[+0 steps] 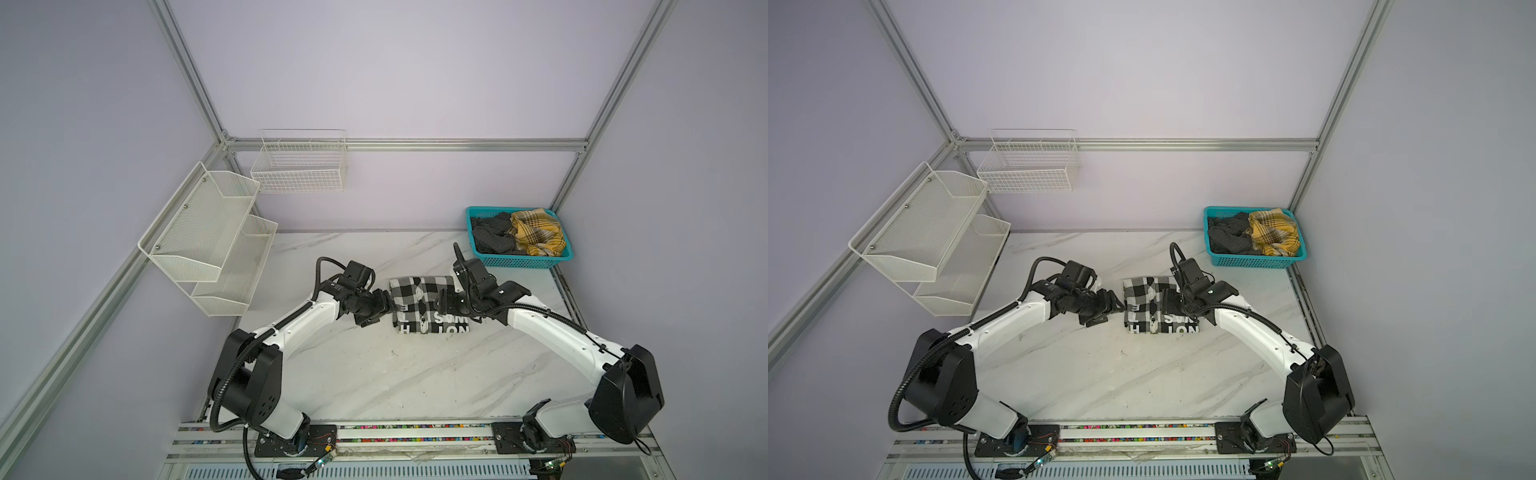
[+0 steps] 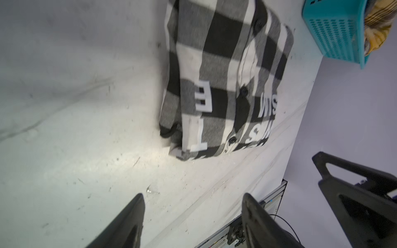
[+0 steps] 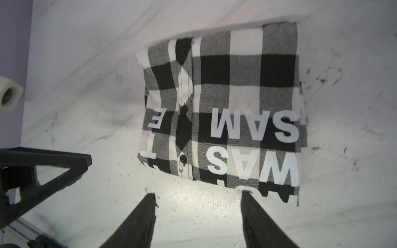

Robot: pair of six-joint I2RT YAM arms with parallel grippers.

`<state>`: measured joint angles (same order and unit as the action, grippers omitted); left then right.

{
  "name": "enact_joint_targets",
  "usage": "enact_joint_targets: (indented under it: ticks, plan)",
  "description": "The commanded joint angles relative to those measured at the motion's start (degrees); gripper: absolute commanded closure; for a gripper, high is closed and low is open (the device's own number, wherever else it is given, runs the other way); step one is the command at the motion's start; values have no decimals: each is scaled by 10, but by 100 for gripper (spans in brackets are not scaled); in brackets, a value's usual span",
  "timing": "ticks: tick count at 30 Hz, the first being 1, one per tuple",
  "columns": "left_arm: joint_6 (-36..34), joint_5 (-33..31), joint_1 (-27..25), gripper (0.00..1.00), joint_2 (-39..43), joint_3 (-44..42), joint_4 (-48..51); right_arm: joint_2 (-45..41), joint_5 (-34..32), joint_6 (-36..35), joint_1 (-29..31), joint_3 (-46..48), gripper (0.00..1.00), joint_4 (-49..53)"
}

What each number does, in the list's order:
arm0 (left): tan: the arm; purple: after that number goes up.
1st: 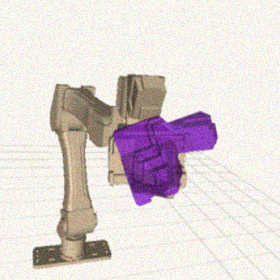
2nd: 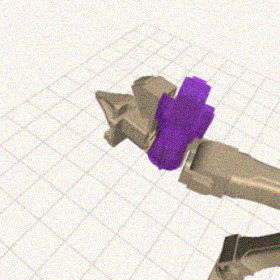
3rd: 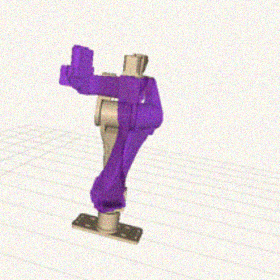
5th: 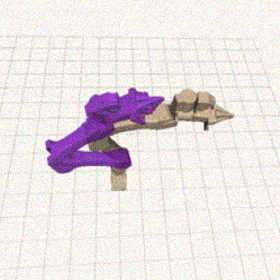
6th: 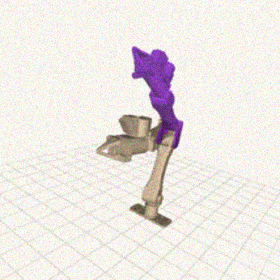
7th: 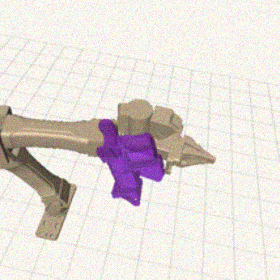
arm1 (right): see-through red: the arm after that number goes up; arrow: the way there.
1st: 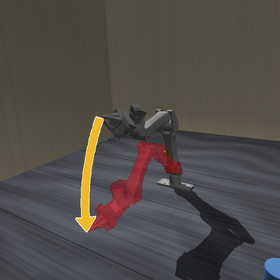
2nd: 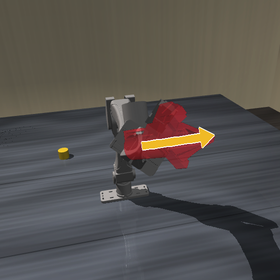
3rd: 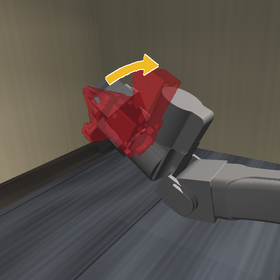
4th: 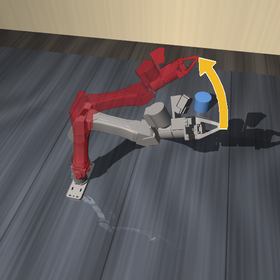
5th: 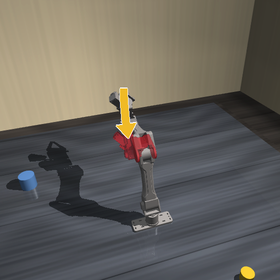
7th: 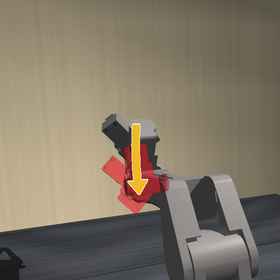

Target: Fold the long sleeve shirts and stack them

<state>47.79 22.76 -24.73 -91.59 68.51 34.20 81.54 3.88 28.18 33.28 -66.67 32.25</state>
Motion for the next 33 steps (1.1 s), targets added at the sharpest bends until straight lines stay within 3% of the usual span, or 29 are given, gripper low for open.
enact_joint_targets:
  ticks: [1,5,9,17,25,33]
  plan:
    - [-73,25,18,32,-62,144,8,38,-43,27,-20,-43,38,28]
    - [-114,10,38,24,-141,230,20,126,-53,34,-46,-91,39,23]
    - [-137,57,63,20,-230,287,12,217,-48,14,-78,-144,38,13]
    - [-138,81,77,21,-328,345,-10,326,-68,-8,-114,-209,38,8]
    - [-73,134,69,35,-404,394,-28,427,-47,-41,-144,-257,51,16]
    - [-1,179,75,57,-363,305,-123,429,19,-26,-133,-230,60,15]
